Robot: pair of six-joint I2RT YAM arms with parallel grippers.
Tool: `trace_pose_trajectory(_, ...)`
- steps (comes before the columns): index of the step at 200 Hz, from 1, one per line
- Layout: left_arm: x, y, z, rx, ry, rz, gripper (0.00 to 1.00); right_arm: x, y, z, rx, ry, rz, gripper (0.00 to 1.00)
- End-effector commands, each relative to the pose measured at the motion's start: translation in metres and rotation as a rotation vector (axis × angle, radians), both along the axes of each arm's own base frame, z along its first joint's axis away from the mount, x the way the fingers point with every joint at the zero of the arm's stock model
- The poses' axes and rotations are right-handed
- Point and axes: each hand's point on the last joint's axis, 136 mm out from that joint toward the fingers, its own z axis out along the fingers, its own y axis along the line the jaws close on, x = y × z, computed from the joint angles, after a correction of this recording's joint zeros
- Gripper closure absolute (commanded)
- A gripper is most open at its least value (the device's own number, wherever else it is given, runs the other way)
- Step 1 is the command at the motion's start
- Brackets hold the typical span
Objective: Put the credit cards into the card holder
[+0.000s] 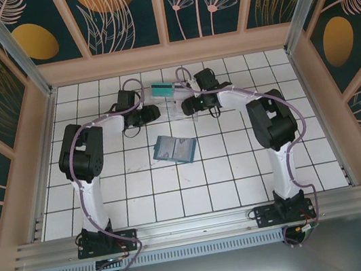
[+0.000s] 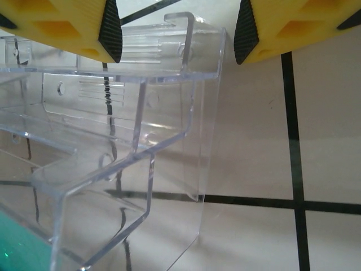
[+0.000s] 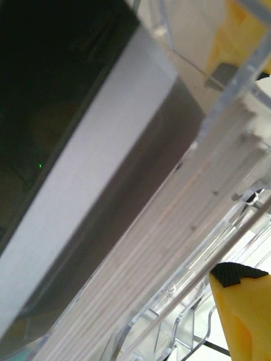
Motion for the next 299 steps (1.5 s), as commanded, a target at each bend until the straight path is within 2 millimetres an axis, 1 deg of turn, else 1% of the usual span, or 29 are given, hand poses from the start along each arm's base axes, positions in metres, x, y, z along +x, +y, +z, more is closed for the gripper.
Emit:
trace_pose_trajectory(1, -0.003, -0.003, -0.008, -0.012, 0.005, -0.017, 0.44, 0.014, -0.005, 0.011, -0.017, -0.049, -0.035, 0.20)
trace_pose_trajectory(20, -0.005, -0.003, -0.011, -0.014, 0.011, -0.018, 0.44, 0.019, -0.007, 0.021, -0.001, -0.073, -0.050, 0.26)
trace_pose_trajectory(46, -0.009, -0.003, -0.014, -0.018, 0.018, -0.020, 0.45, 0.021, -0.008, 0.031, 0.020, -0.090, -0.051, 0.32)
trace_pose_trajectory(63, -0.011, -0.003, -0.015, -0.020, 0.022, -0.021, 0.45, 0.022, -0.008, 0.035, 0.038, -0.098, -0.051, 0.37)
trace_pose_trajectory(139, -0.013, -0.004, -0.020, -0.029, 0.030, -0.029, 0.47, 0.028, -0.007, 0.052, 0.116, -0.121, -0.043, 0.51)
trace_pose_trajectory(153, -0.014, -0.005, -0.021, -0.030, 0.030, -0.031, 0.48, 0.029, -0.008, 0.054, 0.127, -0.122, -0.043, 0.55)
trace_pose_trajectory(227, -0.015, -0.005, -0.021, -0.036, 0.033, -0.037, 0.50, 0.031, -0.008, 0.075, 0.177, -0.157, -0.037, 0.58)
trace_pose_trajectory(263, -0.015, -0.007, -0.019, -0.039, 0.031, -0.040, 0.51, 0.032, -0.006, 0.070, 0.174, -0.138, -0.020, 0.61)
trace_pose_trajectory(278, -0.014, -0.006, -0.017, -0.041, 0.030, -0.040, 0.50, 0.026, -0.002, 0.065, 0.173, -0.125, 0.009, 0.60)
trace_pose_trajectory(299, -0.013, -0.007, -0.017, -0.036, 0.030, -0.045, 0.51, 0.021, -0.003, 0.073, 0.171, -0.147, 0.029, 0.59)
